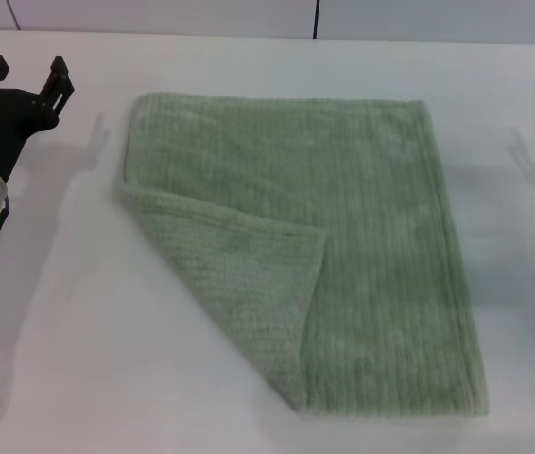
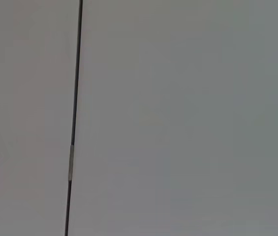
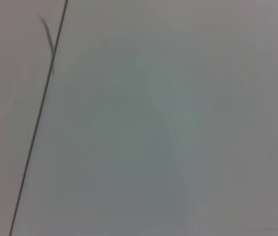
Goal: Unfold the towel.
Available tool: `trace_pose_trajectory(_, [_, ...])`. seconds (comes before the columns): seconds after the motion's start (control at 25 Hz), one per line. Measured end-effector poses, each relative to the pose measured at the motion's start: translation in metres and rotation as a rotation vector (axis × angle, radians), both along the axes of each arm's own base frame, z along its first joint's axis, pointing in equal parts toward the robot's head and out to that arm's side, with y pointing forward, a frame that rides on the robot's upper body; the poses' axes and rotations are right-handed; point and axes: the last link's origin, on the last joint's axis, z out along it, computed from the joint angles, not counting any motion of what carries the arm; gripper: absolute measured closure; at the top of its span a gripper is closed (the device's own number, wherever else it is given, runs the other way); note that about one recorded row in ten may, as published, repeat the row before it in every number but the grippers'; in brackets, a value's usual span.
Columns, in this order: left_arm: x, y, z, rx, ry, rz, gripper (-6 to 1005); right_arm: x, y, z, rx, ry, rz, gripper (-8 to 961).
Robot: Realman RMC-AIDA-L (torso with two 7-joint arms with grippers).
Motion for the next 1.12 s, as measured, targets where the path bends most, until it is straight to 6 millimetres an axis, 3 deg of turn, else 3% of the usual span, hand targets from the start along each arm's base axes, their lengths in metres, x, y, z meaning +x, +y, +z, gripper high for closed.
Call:
trace_pose_trajectory(0.4, [-0.0018,-0.0008,-0.0002,-0.002,0.001,0.007,215,-0.0034,-0.0007,0.0013,0.013,0.006,0.021,144])
trace_pose_trajectory(0.84, [-0.0028,-0.0019,-0.0002,-0.001,0.000,0.009,214,-0.0040,-0.0019,-0.0011,0.004,0.012,0.022,346])
trace_pose_trajectory(1.12, [-0.0034,-0.0024,0.0000,0.000,-0.001,0.011,214,-0.0061,-0.0008,-0.0028,-0.014,0.077,0.026,670])
